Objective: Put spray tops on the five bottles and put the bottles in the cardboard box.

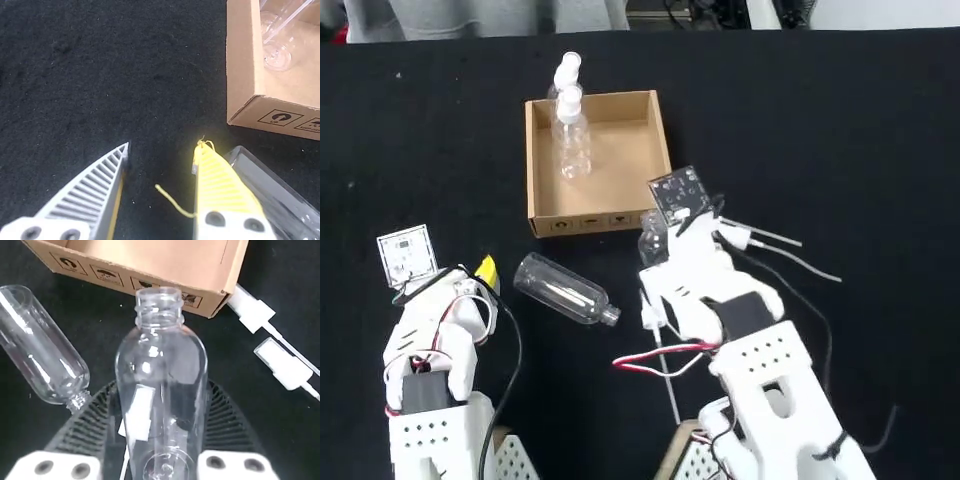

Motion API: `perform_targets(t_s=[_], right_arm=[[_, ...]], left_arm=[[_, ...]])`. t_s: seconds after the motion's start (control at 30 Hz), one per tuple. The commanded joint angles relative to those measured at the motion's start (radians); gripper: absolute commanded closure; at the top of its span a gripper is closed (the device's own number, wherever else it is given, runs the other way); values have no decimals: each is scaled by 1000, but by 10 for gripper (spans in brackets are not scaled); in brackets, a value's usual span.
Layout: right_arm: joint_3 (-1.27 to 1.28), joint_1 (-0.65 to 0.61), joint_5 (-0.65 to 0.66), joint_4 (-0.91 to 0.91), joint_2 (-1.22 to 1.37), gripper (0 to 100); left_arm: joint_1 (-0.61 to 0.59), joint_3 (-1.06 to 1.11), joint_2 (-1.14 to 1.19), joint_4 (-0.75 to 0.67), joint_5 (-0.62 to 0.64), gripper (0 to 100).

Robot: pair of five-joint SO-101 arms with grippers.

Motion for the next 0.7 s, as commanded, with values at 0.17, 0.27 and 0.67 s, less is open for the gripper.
perform_targets(t_s=[0.17, 0.27, 0.67], right_arm=[[50, 166, -2, 14, -308, 875], [113, 166, 8, 14, -421, 875], [251, 285, 66, 17, -677, 878]], left_arm=[[-2, -24, -11, -2, -6, 805], [-2, -24, -11, -2, -6, 806], [-1, -246, -9, 180, -51, 809]])
